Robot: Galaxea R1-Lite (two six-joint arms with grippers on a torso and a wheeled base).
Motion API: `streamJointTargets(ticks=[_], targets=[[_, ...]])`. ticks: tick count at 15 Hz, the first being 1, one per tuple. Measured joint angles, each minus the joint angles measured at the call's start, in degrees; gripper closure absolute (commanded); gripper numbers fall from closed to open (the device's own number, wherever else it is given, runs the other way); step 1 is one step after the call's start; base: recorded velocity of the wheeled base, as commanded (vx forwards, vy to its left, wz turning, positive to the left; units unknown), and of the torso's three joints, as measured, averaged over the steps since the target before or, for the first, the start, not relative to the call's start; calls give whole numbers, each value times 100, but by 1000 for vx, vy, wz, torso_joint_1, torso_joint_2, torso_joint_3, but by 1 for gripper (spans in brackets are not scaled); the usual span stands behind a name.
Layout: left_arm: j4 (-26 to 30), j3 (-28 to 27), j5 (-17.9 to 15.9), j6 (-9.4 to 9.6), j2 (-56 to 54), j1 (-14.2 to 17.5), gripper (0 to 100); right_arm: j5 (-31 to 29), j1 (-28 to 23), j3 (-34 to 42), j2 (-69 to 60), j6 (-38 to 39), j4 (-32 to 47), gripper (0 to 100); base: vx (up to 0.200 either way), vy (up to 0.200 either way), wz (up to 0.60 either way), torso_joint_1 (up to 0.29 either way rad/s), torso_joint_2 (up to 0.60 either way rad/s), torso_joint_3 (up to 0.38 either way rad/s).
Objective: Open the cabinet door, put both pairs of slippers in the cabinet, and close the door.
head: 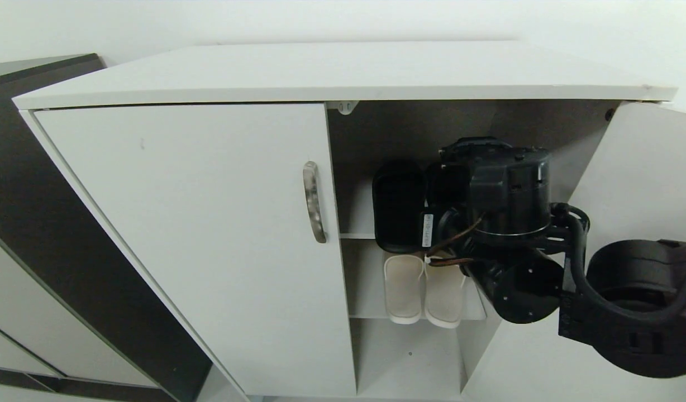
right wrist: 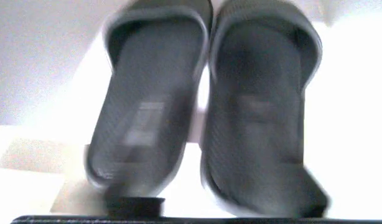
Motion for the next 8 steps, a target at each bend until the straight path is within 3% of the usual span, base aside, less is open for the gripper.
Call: streamJointTargets(ticks=[2,7,8], targets=[[0,0,0,2,0,0,100,23,11,396,-79,-66,-446,100,0,0,0,0,0,0],[0,0,0,2,0,0,100,26,55,655,-107,-90,-482,100,0,0,0,0,0,0],[0,0,2,2,0,0,100,17,57,663,-110,-90,-483,100,-200,0,0,2,-2,2]])
